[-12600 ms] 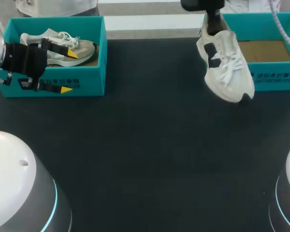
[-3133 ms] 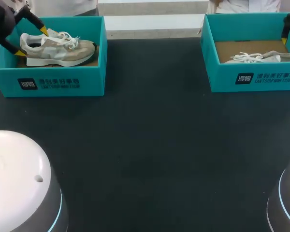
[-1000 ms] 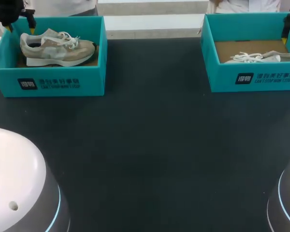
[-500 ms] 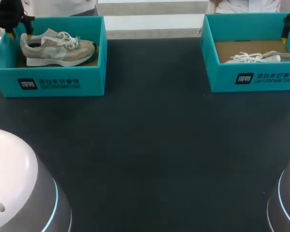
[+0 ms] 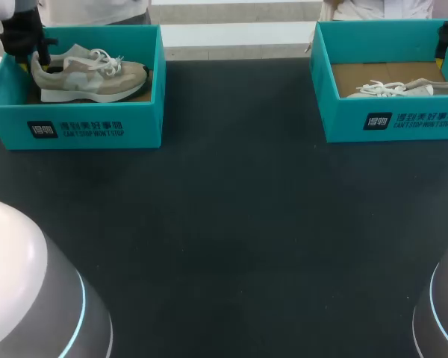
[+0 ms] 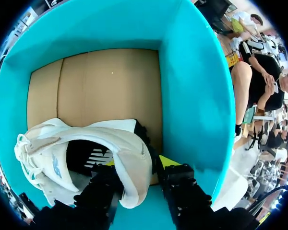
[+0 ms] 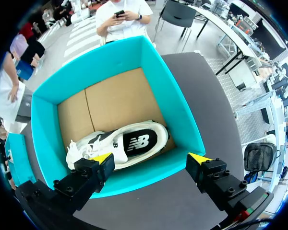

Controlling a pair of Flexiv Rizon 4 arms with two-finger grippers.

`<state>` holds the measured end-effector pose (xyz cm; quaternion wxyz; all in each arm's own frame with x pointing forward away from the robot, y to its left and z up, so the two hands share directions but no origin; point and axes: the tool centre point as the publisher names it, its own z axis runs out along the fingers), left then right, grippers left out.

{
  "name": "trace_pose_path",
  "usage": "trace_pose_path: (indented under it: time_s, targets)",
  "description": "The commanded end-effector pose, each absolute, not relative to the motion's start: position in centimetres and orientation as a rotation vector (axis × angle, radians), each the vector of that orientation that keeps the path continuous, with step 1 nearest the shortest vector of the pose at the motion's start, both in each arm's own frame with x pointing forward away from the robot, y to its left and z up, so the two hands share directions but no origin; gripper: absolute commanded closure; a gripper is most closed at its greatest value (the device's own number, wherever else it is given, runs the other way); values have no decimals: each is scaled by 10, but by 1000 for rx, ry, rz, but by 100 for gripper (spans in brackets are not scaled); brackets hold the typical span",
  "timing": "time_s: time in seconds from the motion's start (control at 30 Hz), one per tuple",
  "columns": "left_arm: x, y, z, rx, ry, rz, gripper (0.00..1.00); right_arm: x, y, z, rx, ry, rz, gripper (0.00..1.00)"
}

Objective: Take the shoe out of the shoebox, open the shoe tongue, remove and reinsert the insole, then place the shoe into the shoebox

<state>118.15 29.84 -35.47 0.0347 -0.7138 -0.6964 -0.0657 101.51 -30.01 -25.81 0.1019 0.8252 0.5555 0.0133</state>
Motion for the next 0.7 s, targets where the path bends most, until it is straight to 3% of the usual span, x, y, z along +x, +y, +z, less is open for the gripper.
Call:
trace_pose_path:
  time_s: [0.03,0.7]
  targets:
    - [1185,297,-352,-2195,-2122,-216,100,1016,-300,-258,2438,1640,39,0]
    - [1123,296,-189,-2238,-1991,-473,100,1016,-300,-258,2438,1640,39,0]
